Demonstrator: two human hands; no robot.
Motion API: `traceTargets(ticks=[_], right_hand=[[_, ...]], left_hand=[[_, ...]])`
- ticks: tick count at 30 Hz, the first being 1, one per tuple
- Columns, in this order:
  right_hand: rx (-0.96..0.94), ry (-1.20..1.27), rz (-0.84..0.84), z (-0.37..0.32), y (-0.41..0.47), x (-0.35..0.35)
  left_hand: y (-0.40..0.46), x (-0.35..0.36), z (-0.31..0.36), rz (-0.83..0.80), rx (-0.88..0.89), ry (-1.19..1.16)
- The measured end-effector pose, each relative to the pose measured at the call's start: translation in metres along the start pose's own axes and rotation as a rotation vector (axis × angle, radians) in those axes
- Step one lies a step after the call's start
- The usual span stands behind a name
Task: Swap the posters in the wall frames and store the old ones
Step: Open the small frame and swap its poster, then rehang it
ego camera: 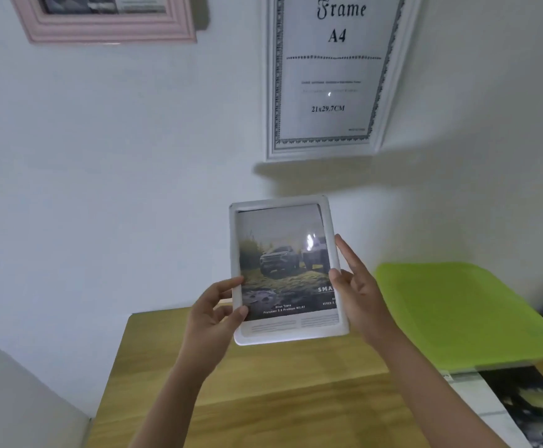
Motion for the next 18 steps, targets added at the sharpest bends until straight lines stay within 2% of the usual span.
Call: traceTargets(ticks=[2, 9, 18], right_hand=[[-0.032, -0.019, 0.02, -0.002, 0.007, -0.021], [-0.204, -0.013, 0.257, -0.02, 0.034, -0.089], [-0.507, 0.004, 0.407, -0.097, 0.106, -0.178]], left_hand=[[0.009, 0.022, 0.014, 0.013, 0.052, -0.009], [0.045, 0.103, 0.073, 0.001, 0.281, 0.086], [0.093, 0.193, 0.177, -0.049, 0.643, 0.211]])
Point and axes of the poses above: each hand's wrist, its own y-axis towards the middle knuckle, its own x-axis out of the palm, z = x × y, the point moved 3 cm from there along y, towards the middle knuckle, and after that the axes turned 4 degrees about z, right-handed, at the moved point
